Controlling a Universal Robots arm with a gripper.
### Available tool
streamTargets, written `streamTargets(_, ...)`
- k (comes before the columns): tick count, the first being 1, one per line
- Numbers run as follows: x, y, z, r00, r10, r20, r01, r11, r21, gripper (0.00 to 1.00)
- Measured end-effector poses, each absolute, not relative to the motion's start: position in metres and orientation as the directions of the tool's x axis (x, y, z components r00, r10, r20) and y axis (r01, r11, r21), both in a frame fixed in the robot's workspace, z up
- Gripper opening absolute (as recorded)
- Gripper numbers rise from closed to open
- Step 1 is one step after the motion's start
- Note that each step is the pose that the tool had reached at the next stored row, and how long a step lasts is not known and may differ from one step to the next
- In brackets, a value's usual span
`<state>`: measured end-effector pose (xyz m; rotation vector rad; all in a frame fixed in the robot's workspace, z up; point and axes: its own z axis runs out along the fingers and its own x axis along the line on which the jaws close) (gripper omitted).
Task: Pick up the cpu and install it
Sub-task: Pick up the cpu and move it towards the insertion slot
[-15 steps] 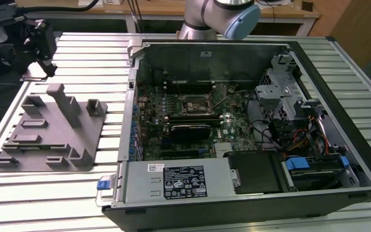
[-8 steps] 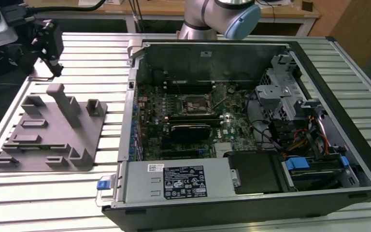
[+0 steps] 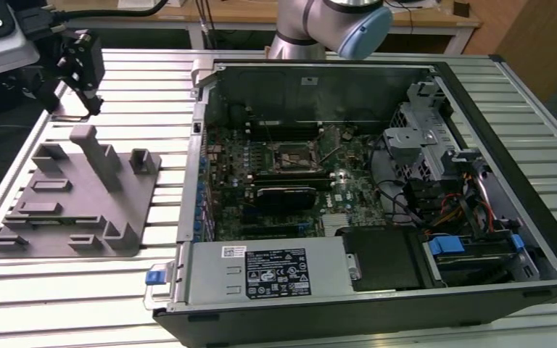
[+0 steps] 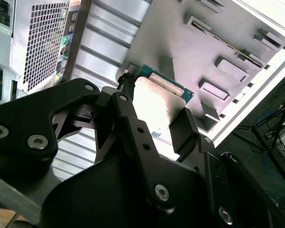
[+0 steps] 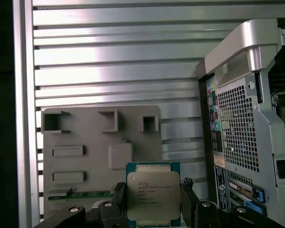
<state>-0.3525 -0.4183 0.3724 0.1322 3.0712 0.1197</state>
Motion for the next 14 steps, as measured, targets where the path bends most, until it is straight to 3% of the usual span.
streamTargets(14, -0.332, -0.418, 0.372, -0.994, 0.088, -0.062, 0.083, 0.993, 0.080, 0.54)
